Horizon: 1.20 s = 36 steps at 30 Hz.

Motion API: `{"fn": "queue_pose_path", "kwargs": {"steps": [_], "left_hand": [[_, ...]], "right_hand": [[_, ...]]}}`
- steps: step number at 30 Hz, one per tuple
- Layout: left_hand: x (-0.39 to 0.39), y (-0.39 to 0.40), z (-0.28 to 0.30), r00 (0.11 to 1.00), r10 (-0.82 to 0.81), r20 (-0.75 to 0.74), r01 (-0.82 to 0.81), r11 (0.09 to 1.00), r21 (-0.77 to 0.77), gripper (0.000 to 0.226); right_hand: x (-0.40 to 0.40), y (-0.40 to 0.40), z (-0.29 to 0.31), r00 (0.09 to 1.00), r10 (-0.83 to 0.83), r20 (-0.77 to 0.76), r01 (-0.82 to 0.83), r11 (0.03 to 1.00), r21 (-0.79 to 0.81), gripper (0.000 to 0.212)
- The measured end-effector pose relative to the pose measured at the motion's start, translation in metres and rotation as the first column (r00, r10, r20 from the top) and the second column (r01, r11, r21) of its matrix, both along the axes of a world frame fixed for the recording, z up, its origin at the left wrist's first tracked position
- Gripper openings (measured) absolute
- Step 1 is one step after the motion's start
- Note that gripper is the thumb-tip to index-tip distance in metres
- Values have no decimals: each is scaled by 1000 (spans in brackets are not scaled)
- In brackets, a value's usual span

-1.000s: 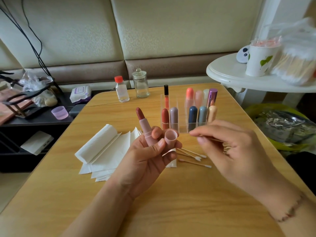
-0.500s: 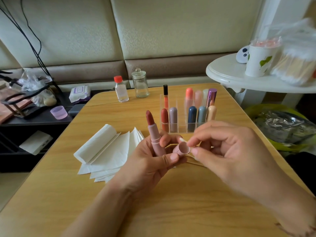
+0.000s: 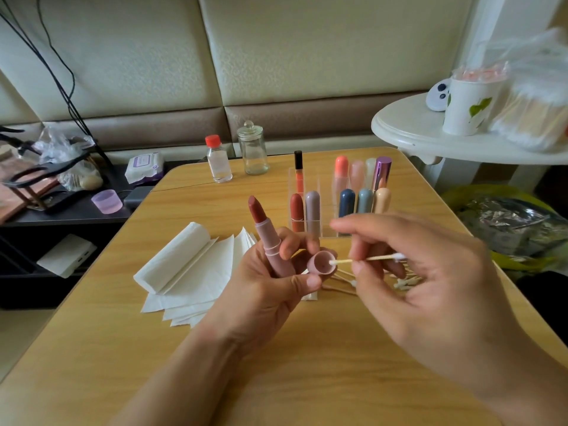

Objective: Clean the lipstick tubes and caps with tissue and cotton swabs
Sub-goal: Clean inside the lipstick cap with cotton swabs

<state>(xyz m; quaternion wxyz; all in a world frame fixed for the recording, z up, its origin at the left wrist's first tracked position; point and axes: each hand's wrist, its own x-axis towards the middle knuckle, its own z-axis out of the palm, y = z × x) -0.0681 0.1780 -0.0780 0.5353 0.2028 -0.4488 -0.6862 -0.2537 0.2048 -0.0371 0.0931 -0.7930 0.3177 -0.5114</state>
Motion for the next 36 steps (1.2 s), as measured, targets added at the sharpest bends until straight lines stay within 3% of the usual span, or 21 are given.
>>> {"fn": "queue_pose_path", "kwargs": {"steps": [7, 9, 13, 16, 22, 28, 32, 36], "left_hand": [[2, -2, 0, 997, -79, -28, 76, 994, -72, 42], [2, -3, -1, 997, -75, -26, 72, 994, -82, 42], [2, -3, -2, 999, -54, 2, 54, 994, -98, 41], [3, -3, -1, 996, -78, -46, 74, 994, -85, 41], [4, -4, -3, 995, -83, -64, 77, 993, -90, 41], [1, -1, 0, 1000, -16, -7, 15, 993, -119, 43], [0, -1, -1, 1000, -14, 6, 15, 991, -131, 44], [0, 0, 0, 999, 5, 33, 0, 986, -165, 44]], "right_hand": [[4, 1, -4, 991, 128, 43, -131, 988, 81, 29], [4, 0, -5, 997, 77, -15, -76, 997, 27, 21], [7, 0, -9, 986, -9, -164, -2, 998, -69, 24], [7, -3, -13, 988, -58, -147, 35, 988, -151, 15], [2, -2, -14, 955, -252, -154, 180, 910, -374, 17], [2, -2, -11, 969, -220, -117, 172, 931, -321, 19], [0, 1, -12, 955, -245, -168, 158, 898, -412, 32], [0, 3, -12, 924, -303, -232, 178, 880, -440, 25]]}}
